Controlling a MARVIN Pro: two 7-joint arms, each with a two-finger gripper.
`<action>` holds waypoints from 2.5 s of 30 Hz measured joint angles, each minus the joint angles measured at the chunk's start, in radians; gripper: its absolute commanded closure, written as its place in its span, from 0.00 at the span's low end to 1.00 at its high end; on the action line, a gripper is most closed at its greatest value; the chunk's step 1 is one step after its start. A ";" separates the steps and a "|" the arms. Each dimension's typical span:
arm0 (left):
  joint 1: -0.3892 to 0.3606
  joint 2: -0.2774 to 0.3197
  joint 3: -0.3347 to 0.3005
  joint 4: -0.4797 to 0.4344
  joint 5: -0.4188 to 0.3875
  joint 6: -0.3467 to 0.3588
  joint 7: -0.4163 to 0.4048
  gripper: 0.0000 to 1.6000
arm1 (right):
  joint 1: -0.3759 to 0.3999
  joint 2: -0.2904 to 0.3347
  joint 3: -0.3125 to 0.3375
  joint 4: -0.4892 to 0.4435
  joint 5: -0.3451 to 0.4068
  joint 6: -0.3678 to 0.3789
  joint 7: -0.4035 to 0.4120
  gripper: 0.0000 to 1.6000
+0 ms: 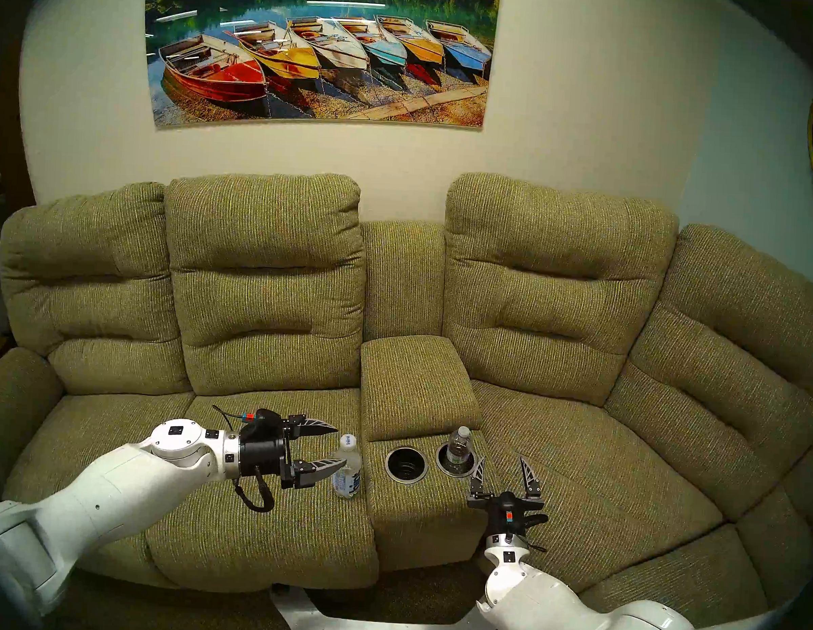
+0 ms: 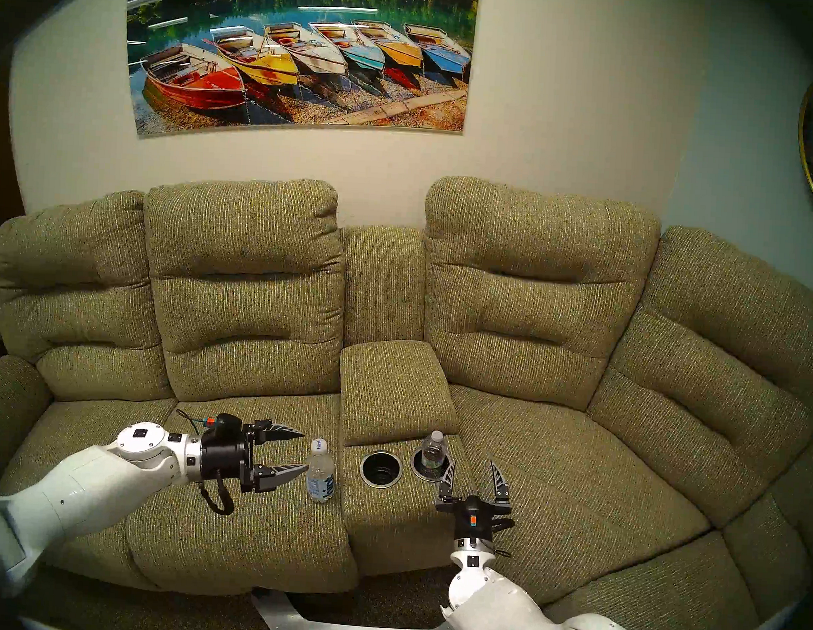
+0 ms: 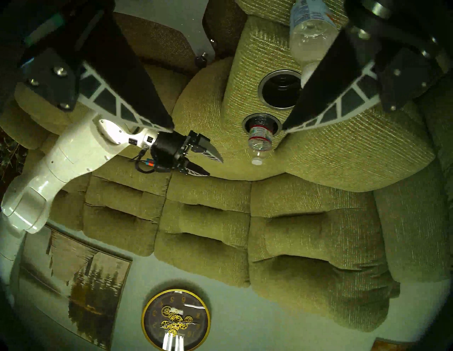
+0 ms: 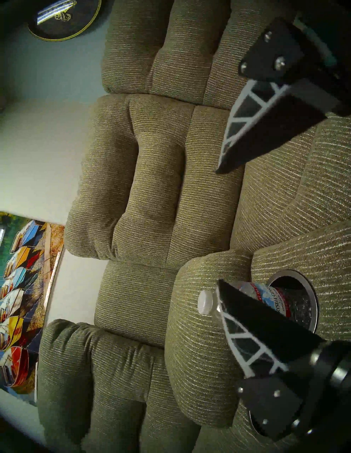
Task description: Put bottles into cup holders
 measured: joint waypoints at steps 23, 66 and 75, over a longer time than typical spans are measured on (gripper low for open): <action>-0.119 -0.189 0.092 0.238 0.122 0.088 0.202 0.00 | -0.101 0.094 -0.006 -0.194 -0.057 -0.001 -0.047 0.00; -0.314 -0.381 0.208 0.543 0.257 0.017 0.286 0.57 | -0.349 0.303 0.022 -0.714 -0.156 -0.003 -0.116 0.00; -0.314 -0.378 0.221 0.571 0.260 -0.064 0.209 0.58 | -0.423 0.360 0.040 -0.842 -0.164 -0.003 -0.116 0.00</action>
